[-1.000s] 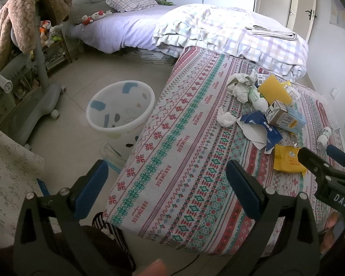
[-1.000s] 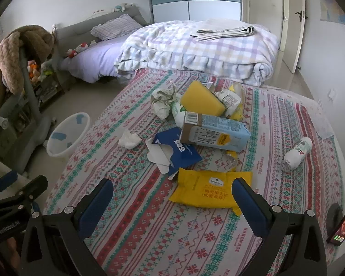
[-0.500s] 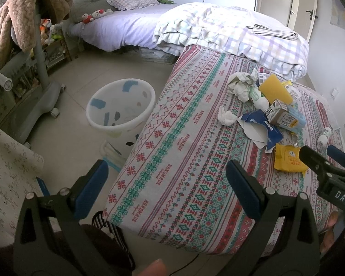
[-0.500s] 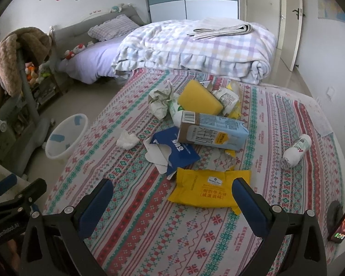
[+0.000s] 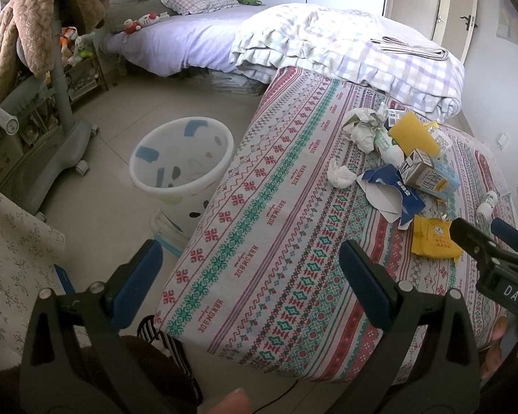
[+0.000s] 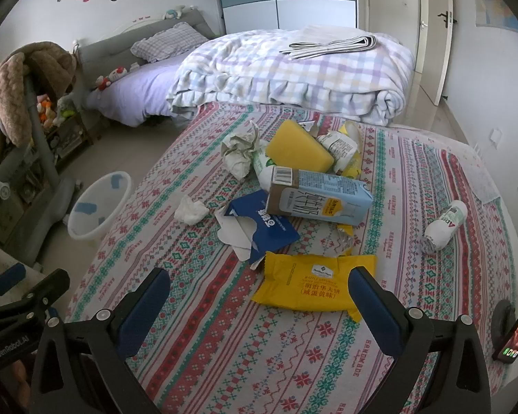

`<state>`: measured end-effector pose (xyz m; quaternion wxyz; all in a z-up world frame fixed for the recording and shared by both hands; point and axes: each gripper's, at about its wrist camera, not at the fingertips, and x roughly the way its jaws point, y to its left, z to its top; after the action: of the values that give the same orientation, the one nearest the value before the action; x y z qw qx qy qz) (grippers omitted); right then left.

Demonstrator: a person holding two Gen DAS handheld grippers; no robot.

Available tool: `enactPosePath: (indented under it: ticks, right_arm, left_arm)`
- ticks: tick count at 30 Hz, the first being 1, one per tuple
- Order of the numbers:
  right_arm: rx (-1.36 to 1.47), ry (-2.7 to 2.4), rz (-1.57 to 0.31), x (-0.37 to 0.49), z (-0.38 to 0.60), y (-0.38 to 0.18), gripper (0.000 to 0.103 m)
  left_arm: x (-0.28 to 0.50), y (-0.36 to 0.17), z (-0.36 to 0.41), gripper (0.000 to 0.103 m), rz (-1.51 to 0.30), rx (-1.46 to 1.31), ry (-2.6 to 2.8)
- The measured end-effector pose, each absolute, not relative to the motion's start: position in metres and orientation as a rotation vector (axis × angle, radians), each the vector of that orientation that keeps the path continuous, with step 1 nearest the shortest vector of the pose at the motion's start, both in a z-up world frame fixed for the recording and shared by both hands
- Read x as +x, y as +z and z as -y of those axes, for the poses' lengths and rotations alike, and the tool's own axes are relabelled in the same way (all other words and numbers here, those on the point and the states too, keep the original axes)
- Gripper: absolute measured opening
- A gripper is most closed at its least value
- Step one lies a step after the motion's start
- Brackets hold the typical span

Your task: Collect trash

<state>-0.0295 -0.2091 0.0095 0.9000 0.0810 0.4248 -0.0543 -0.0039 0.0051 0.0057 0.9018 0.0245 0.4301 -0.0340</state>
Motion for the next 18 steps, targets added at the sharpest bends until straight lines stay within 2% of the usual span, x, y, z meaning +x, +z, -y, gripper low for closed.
enactPosePath:
  ticks: [18]
  right_arm:
    - [0.165, -0.110, -0.881, -0.0288, 0.2092, 0.0098, 0.103]
  left_arm:
    - [-0.0042, 0.0048, -0.0065, 0.101, -0.892, 0.049, -0.071]
